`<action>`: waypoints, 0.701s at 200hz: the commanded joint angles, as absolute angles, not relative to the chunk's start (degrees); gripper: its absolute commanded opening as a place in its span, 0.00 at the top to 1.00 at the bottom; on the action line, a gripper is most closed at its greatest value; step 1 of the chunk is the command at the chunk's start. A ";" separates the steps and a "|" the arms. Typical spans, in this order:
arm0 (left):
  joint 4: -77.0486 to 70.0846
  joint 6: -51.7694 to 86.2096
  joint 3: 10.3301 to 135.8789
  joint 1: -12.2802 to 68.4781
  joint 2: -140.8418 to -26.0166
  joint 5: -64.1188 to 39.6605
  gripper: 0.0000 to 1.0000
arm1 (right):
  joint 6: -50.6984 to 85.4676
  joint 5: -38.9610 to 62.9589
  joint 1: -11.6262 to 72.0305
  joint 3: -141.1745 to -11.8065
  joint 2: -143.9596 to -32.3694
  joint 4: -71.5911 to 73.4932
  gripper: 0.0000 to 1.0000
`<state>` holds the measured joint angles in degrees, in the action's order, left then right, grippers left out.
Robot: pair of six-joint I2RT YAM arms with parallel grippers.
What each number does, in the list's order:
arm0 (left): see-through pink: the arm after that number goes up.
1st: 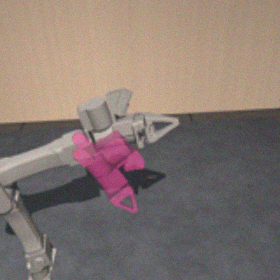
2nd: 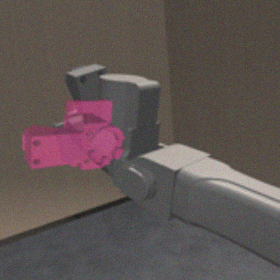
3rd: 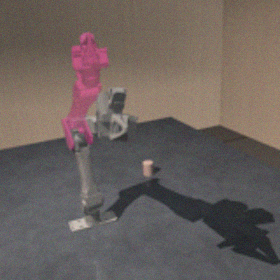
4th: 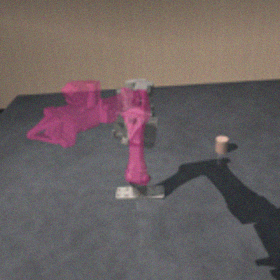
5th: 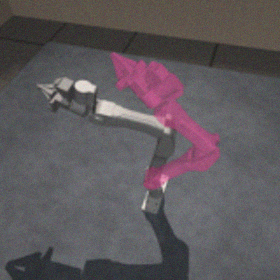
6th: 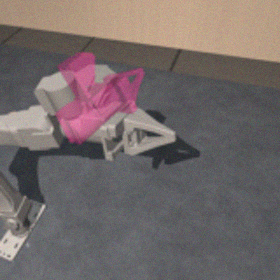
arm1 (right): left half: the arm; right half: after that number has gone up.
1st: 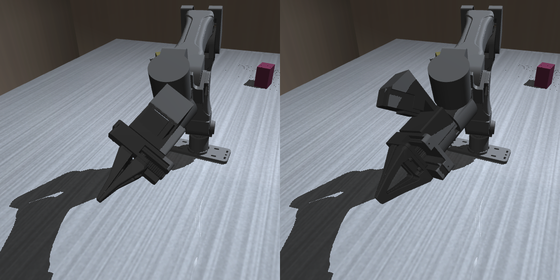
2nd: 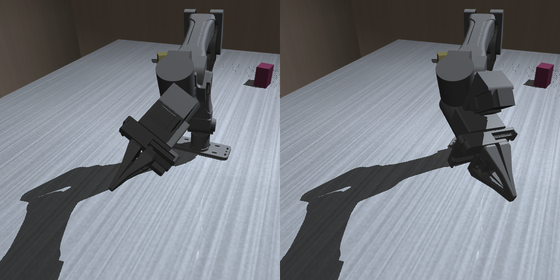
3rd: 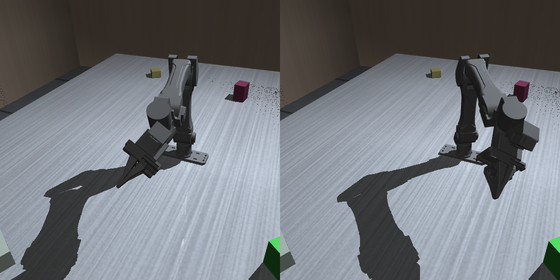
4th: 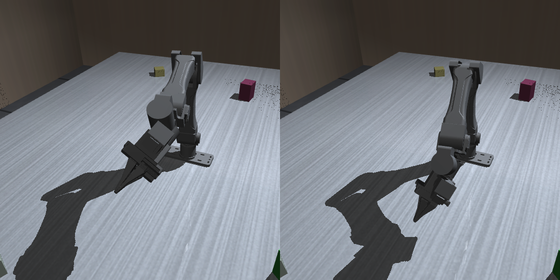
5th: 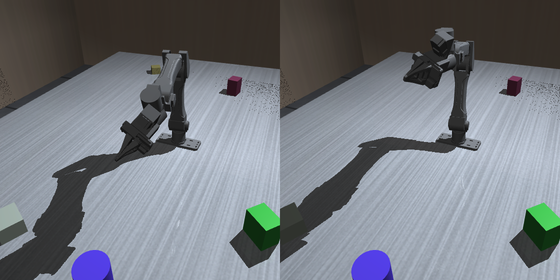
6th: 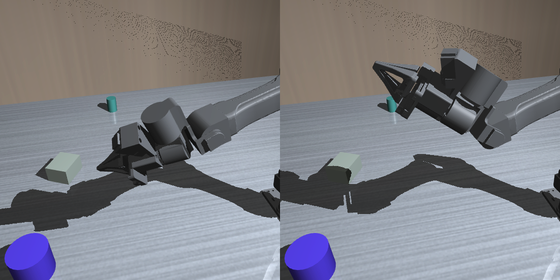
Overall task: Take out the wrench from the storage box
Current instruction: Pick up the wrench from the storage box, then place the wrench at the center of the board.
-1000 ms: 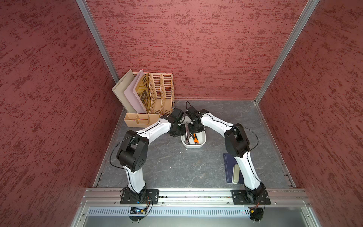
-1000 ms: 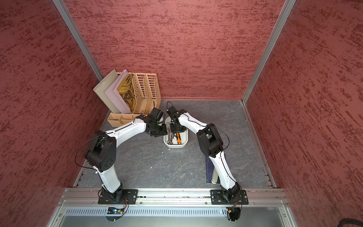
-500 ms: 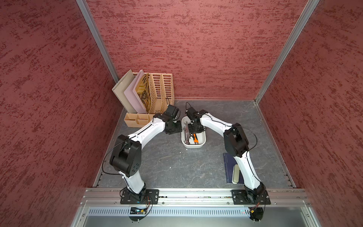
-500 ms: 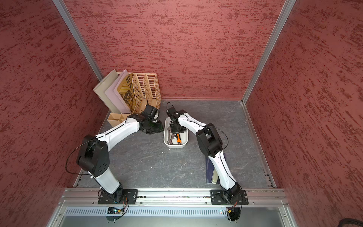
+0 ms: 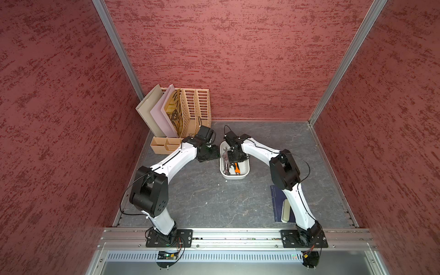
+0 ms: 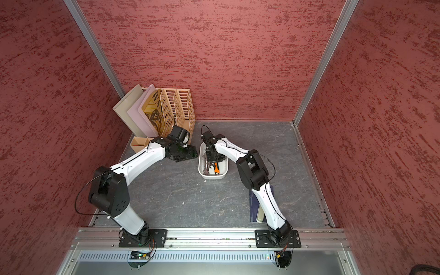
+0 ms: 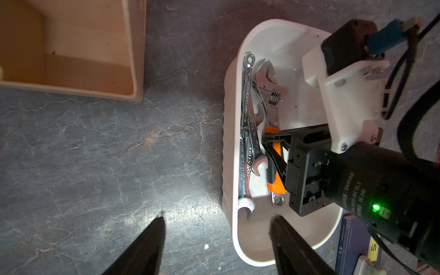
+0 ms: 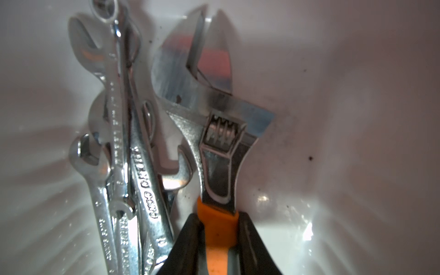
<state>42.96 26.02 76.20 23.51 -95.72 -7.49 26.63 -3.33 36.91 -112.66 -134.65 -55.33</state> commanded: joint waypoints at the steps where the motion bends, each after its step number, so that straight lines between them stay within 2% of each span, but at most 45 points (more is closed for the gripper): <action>1: 43.33 25.15 75.70 23.03 -94.01 -7.32 0.22 | 28.05 -6.15 37.27 -113.67 -132.59 -56.41 0.85; 80: 43.62 25.17 76.08 22.77 -93.72 -5.87 0.18 | 24.92 -9.86 36.71 -123.75 -125.78 -61.24 0.91; 104: 42.74 25.71 75.98 22.76 -93.19 -4.59 0.15 | 23.59 -11.05 35.10 -121.73 -122.46 -61.28 0.91; 140: 43.67 24.93 78.72 22.76 -94.60 -6.07 0.16 | 21.48 -11.53 31.37 -113.21 -116.27 -58.89 0.91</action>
<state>43.13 25.91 76.18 23.07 -95.22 -5.85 23.59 -8.23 34.57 -117.58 -121.60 -60.64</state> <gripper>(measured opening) 0.847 0.271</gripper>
